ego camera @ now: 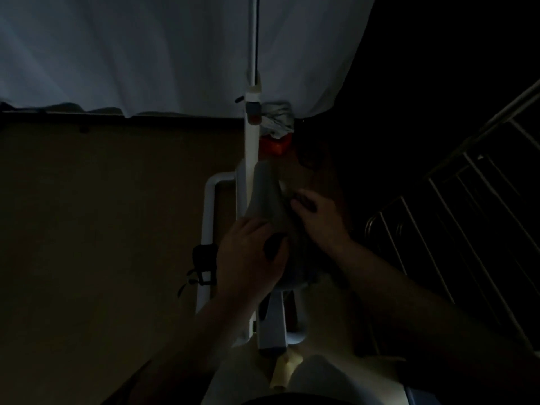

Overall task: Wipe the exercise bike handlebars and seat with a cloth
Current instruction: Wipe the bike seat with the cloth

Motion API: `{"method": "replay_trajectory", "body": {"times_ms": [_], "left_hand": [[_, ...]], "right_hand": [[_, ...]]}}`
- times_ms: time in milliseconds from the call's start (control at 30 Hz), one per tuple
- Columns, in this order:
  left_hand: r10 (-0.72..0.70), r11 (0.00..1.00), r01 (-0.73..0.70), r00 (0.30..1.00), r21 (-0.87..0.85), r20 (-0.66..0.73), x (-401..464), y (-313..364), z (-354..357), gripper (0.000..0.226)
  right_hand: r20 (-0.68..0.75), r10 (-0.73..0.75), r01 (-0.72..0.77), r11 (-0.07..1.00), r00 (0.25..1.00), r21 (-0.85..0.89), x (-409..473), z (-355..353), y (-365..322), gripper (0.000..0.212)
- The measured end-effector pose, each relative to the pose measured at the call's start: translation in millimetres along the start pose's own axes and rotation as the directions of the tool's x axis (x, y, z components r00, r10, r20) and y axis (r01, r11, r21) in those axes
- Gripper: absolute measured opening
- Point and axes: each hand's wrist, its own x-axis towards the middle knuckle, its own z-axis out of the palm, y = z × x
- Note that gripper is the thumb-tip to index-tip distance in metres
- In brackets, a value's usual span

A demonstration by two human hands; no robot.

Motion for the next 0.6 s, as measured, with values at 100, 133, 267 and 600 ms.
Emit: {"method": "replay_trajectory", "body": {"times_ms": [100,133,267,600], "left_hand": [[-0.017,0.999,0.017,1.0,-0.049,-0.003,-2,-3,0,0.026],[-0.021,0.997,0.021,1.0,-0.074,-0.001,-2,-4,0,0.028],[-0.067,0.981,0.071,0.997,-0.178,0.032,1,-10,-3,0.02],[0.12,0.95,-0.065,0.979,-0.307,0.164,-18,-21,-18,0.038]], "right_hand": [[-0.037,-0.102,0.101,0.995,0.994,-0.007,-25,6,15,0.025],[-0.06,-0.134,0.132,0.991,0.989,-0.038,-43,5,24,0.025],[-0.051,-0.102,0.103,0.995,0.993,0.005,-47,-5,25,0.026],[-0.455,-0.158,0.132,0.987,0.876,-0.089,-82,35,7,0.021]]}}
